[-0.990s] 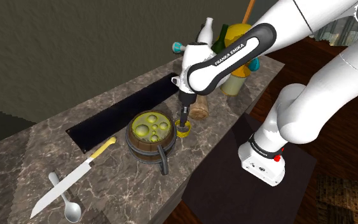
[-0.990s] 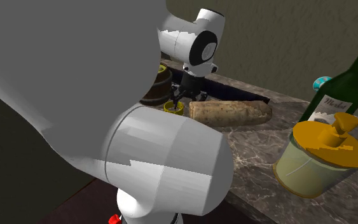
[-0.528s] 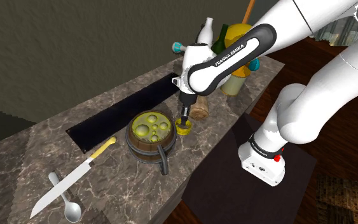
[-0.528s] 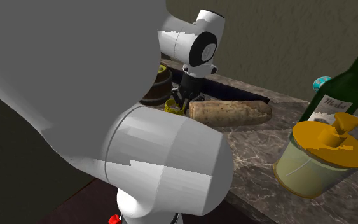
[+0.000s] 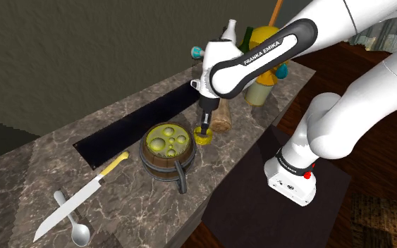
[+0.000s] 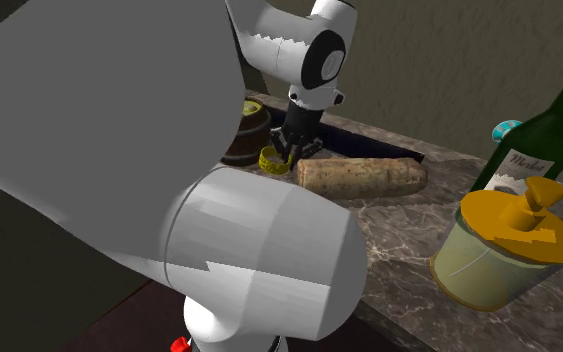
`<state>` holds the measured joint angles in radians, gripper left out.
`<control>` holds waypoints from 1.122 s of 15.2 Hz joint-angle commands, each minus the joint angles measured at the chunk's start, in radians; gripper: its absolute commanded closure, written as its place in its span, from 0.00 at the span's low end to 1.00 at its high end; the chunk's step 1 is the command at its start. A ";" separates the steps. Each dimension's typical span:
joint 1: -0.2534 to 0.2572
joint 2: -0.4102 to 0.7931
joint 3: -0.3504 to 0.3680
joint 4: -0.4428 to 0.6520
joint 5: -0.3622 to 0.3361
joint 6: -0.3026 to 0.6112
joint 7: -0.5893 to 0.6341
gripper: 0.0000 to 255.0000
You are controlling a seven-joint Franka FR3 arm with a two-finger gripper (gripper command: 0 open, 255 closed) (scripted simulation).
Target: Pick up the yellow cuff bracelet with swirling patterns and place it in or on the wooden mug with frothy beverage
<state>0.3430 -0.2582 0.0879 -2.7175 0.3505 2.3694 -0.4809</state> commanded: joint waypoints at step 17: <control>-0.022 -0.189 -0.009 0.108 -0.062 -0.292 0.076 1.00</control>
<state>0.3222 -0.4404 0.0798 -2.6184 0.2911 2.0935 -0.4084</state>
